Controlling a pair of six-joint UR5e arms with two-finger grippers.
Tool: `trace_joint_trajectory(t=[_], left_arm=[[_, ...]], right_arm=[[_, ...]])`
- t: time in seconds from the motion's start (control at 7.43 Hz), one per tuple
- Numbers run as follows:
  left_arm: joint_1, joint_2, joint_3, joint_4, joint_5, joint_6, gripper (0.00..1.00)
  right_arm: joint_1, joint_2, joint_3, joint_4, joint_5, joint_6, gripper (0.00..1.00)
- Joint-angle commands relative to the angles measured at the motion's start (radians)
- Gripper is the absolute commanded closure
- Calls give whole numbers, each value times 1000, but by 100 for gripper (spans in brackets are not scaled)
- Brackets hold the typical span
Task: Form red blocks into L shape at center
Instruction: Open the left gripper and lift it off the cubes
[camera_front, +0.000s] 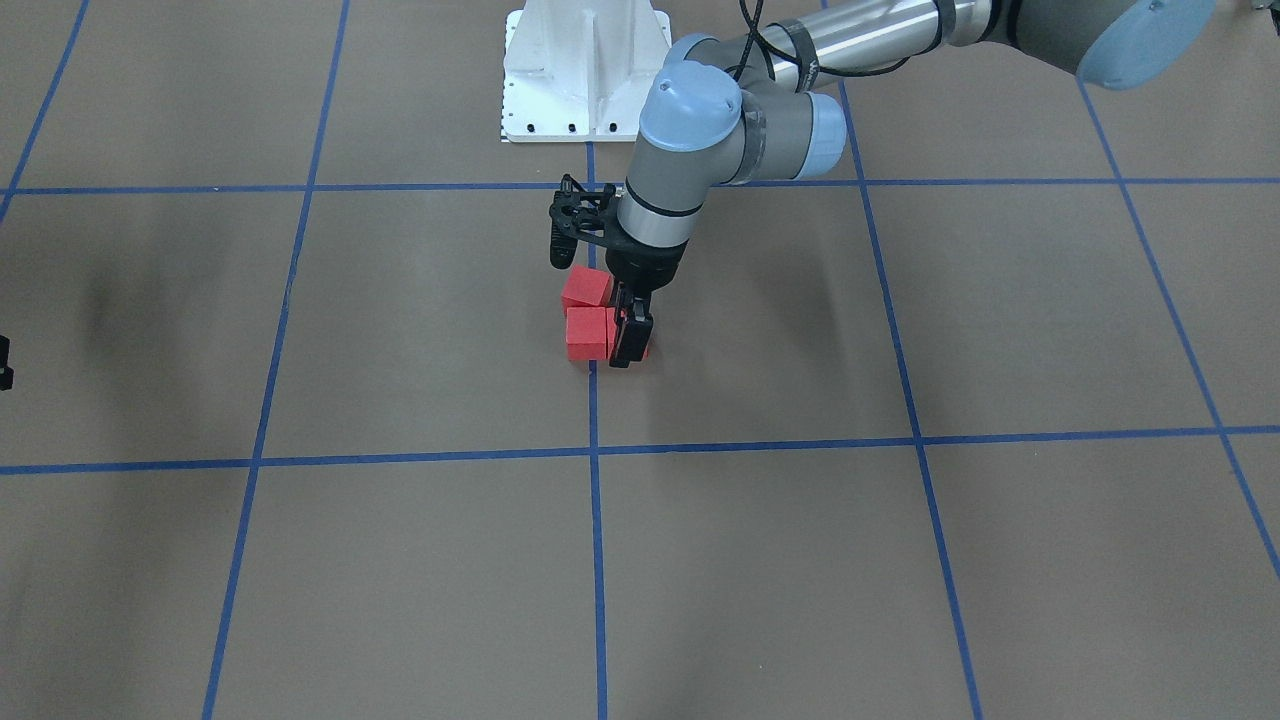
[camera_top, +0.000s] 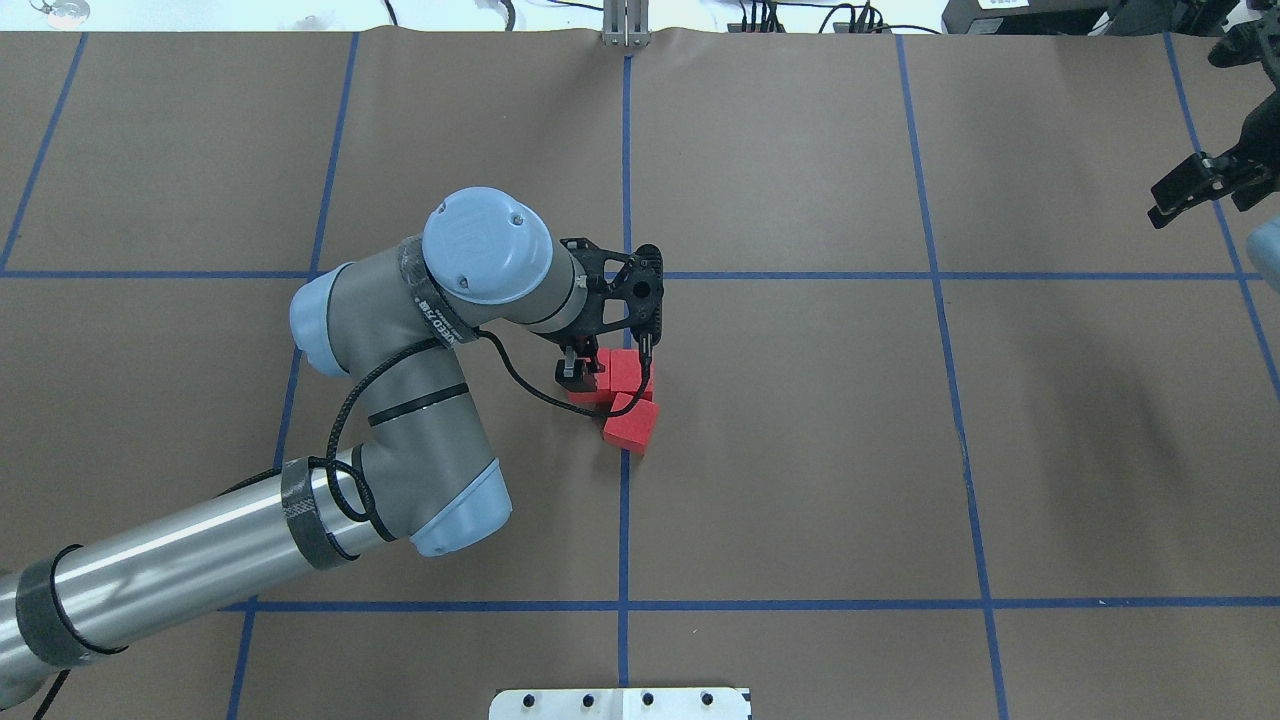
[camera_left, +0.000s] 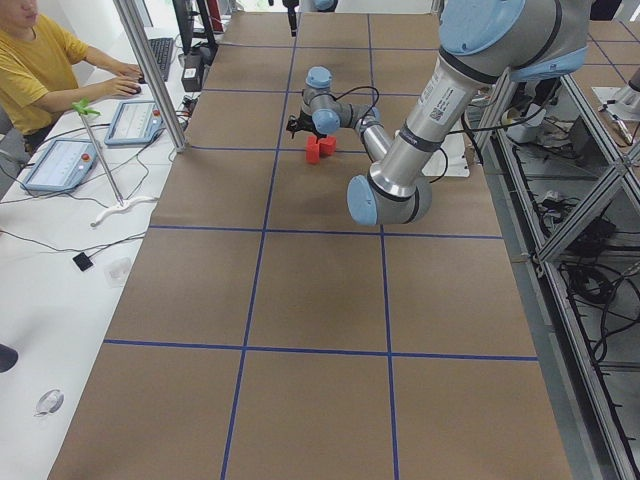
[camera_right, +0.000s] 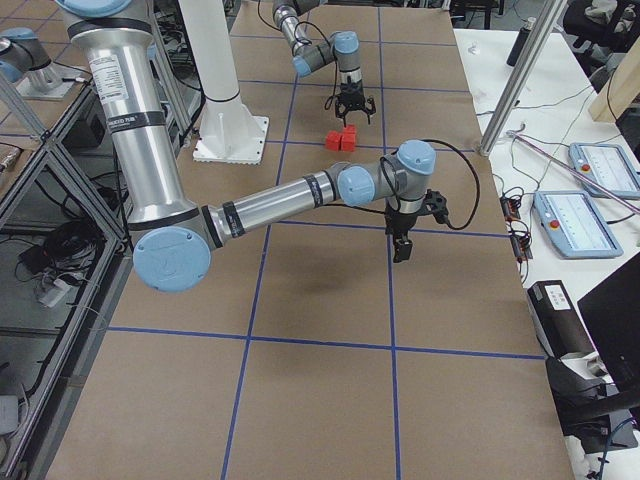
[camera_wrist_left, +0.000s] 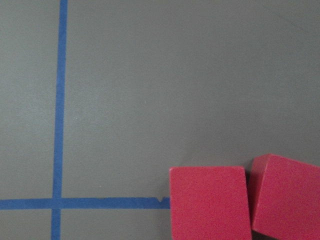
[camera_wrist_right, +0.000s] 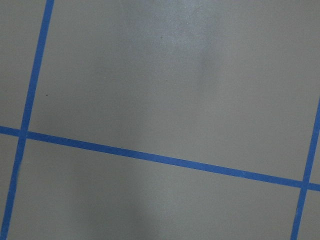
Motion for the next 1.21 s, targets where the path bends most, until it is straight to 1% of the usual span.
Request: trace_joint_trajectory(t=[0.0, 0.13, 0.27, 0.4, 0.54, 0.67, 0.81, 0.94, 1.08], left_arm=[[-12, 0, -49, 50, 1, -9, 1], [-40, 0, -49, 51, 1, -18, 1], [-72, 0, -47, 53, 0, -69, 1], [-100, 0, -47, 53, -2, -200, 2], [-120, 3, -44, 54, -5, -336, 16], [-149, 5, -43, 92, -55, -430, 21], [-197, 5, -46, 109, -136, -443, 20], [-240, 23, -47, 108, -195, -450, 0], [-276, 55, -59, 111, -197, -489, 0]], right_arm=[[0, -2, -3, 0, 0, 0, 0], [0, -2, -5, 0, 0, 0, 0], [0, -5, -3, 0, 2, 0, 0], [0, -12, -3, 0, 2, 0, 0], [0, -18, -2, 0, 2, 0, 0], [0, -18, -2, 0, 3, 0, 0], [0, -18, 0, 0, 3, 0, 0], [0, -20, 0, 0, 3, -2, 0], [0, -20, 0, 0, 3, -2, 0]])
